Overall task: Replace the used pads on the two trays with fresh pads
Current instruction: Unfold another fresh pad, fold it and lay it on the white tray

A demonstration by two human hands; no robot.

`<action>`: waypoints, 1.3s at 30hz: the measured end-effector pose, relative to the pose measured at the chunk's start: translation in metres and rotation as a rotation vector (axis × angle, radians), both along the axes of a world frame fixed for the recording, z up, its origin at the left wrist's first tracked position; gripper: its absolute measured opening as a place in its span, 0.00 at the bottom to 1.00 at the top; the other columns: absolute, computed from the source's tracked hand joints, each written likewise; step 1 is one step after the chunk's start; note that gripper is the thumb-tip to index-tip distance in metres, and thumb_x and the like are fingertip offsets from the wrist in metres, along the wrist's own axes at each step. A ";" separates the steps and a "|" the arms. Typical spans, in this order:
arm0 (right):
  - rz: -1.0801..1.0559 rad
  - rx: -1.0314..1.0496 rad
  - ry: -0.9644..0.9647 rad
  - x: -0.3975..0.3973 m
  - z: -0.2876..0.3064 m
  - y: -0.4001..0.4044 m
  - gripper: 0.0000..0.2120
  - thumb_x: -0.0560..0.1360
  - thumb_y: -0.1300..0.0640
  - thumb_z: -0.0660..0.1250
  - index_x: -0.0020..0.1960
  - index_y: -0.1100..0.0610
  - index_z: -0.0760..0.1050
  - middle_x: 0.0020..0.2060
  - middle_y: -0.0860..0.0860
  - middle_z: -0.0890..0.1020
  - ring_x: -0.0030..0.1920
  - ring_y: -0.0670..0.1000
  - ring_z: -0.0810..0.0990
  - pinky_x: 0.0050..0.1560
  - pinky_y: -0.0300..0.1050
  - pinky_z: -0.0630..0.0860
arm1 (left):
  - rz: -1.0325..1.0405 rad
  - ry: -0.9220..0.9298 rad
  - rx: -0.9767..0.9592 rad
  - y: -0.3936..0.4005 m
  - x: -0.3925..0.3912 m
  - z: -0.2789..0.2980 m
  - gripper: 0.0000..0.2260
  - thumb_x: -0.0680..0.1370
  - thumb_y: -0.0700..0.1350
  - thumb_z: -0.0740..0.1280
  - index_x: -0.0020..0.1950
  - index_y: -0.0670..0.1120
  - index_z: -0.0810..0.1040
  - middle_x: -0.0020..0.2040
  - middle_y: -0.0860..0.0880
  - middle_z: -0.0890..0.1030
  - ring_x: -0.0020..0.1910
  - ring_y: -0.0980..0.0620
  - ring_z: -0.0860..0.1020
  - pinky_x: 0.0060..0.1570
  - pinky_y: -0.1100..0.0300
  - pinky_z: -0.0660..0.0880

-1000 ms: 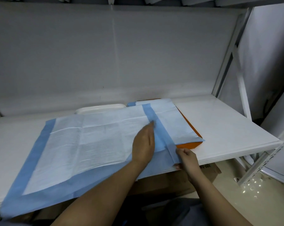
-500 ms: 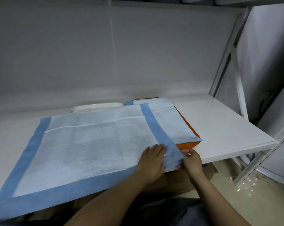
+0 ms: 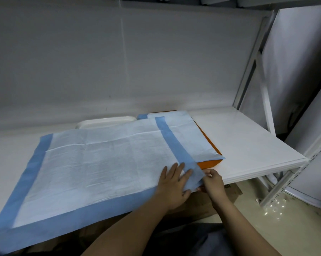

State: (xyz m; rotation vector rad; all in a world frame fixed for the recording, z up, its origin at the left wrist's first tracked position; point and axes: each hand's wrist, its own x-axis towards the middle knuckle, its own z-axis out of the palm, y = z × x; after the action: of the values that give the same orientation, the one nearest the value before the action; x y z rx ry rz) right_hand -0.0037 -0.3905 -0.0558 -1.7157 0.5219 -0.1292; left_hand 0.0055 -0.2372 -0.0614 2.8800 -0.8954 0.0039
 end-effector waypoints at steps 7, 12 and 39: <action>-0.043 0.344 0.116 -0.003 0.019 0.006 0.11 0.80 0.49 0.60 0.47 0.57 0.73 0.43 0.55 0.78 0.40 0.52 0.77 0.38 0.44 0.79 | -0.068 -0.063 0.080 0.007 0.003 -0.008 0.36 0.76 0.59 0.59 0.78 0.56 0.42 0.78 0.48 0.39 0.77 0.45 0.40 0.71 0.46 0.34; -0.002 0.187 0.124 -0.008 0.015 0.009 0.11 0.76 0.59 0.67 0.56 0.63 0.72 0.47 0.58 0.78 0.38 0.51 0.77 0.33 0.41 0.75 | 0.029 -0.088 0.115 0.020 -0.006 -0.009 0.36 0.76 0.58 0.59 0.78 0.49 0.46 0.79 0.45 0.44 0.77 0.44 0.42 0.72 0.43 0.38; 0.103 0.820 0.245 -0.084 -0.004 0.256 0.17 0.75 0.58 0.69 0.62 0.57 0.72 0.52 0.54 0.80 0.48 0.52 0.80 0.39 0.41 0.73 | 0.855 1.194 -1.234 0.247 -0.146 -0.014 0.10 0.77 0.54 0.66 0.55 0.52 0.76 0.54 0.47 0.81 0.51 0.51 0.80 0.50 0.56 0.76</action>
State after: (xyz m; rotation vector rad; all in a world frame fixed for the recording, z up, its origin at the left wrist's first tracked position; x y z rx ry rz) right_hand -0.0878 -0.1347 -0.0597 -0.9507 0.5611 0.3361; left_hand -0.1410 0.0100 -0.0756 1.3941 0.4704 -0.6843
